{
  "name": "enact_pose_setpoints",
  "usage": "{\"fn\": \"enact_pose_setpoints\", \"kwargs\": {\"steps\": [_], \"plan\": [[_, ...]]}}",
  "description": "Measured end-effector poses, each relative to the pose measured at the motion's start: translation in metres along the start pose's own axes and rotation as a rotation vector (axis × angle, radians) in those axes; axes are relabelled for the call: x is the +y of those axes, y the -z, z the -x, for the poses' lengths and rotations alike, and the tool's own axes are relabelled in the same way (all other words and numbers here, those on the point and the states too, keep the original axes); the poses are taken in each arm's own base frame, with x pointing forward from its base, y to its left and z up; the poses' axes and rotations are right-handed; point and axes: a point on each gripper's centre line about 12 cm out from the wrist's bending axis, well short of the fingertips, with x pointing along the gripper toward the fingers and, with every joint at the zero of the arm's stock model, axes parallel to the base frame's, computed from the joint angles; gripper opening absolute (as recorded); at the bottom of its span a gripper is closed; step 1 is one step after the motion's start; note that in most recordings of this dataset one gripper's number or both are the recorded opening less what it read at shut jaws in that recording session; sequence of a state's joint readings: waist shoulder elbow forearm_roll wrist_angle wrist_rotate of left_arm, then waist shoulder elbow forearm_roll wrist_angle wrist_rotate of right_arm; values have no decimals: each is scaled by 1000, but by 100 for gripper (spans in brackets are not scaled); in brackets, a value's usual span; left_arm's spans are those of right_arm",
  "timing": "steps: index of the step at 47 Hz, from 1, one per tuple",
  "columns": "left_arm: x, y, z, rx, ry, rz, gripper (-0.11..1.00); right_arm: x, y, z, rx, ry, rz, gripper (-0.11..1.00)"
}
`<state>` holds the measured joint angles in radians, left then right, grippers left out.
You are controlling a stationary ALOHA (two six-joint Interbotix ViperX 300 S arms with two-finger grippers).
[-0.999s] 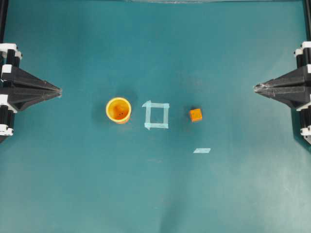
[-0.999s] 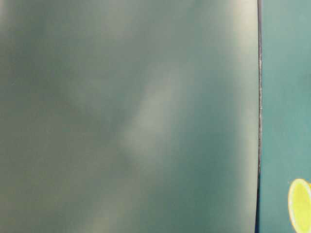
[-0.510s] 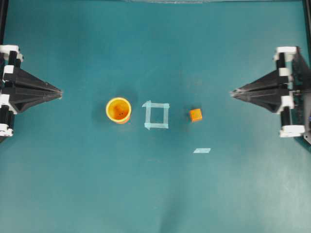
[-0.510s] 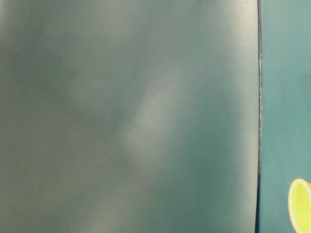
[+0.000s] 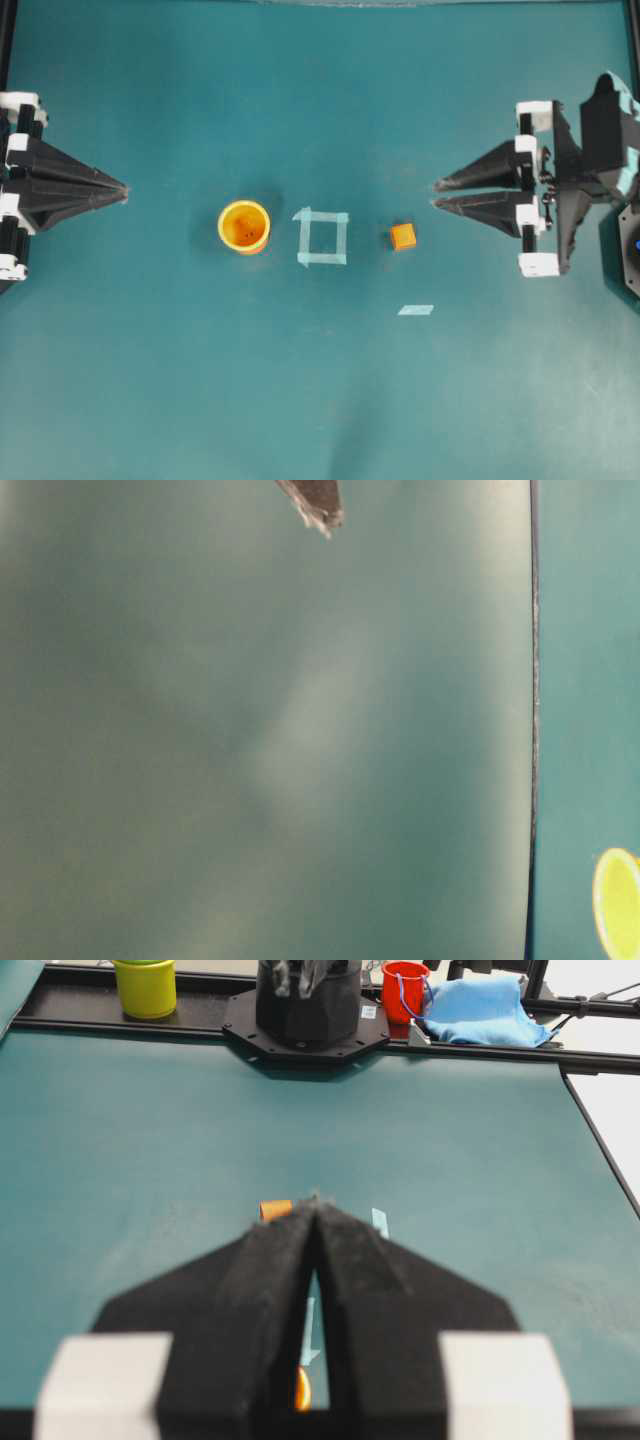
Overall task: Move the block to the right with right arm.
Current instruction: 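Lower the open right gripper around the orange cube, then close the right gripper on the orange cube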
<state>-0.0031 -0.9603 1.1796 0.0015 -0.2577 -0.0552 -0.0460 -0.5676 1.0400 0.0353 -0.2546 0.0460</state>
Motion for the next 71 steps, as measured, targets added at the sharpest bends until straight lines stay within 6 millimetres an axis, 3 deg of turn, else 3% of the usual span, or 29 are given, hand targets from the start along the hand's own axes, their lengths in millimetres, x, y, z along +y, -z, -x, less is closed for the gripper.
{"fn": "enact_pose_setpoints", "kwargs": {"steps": [12, 25, 41, 53, 71], "plan": [[0, 0, 0, 0, 0, -2, 0, -3, 9, -12, 73, 15, -2, 41], [0, -1, 0, -2, -1, 0, 0, -5, 31, -36, 258, 23, 14, 55], [0, -1, 0, -3, 0, 0, 0, -7, 60, -67, 449, 22, 64, 56], [0, -4, -1, -9, -1, 0, 0, -9, 87, -76, 539, 26, 69, 60], [0, -3, -1, -5, 1, -3, 0, -11, 111, -81, 610, 27, 73, 62]]}}
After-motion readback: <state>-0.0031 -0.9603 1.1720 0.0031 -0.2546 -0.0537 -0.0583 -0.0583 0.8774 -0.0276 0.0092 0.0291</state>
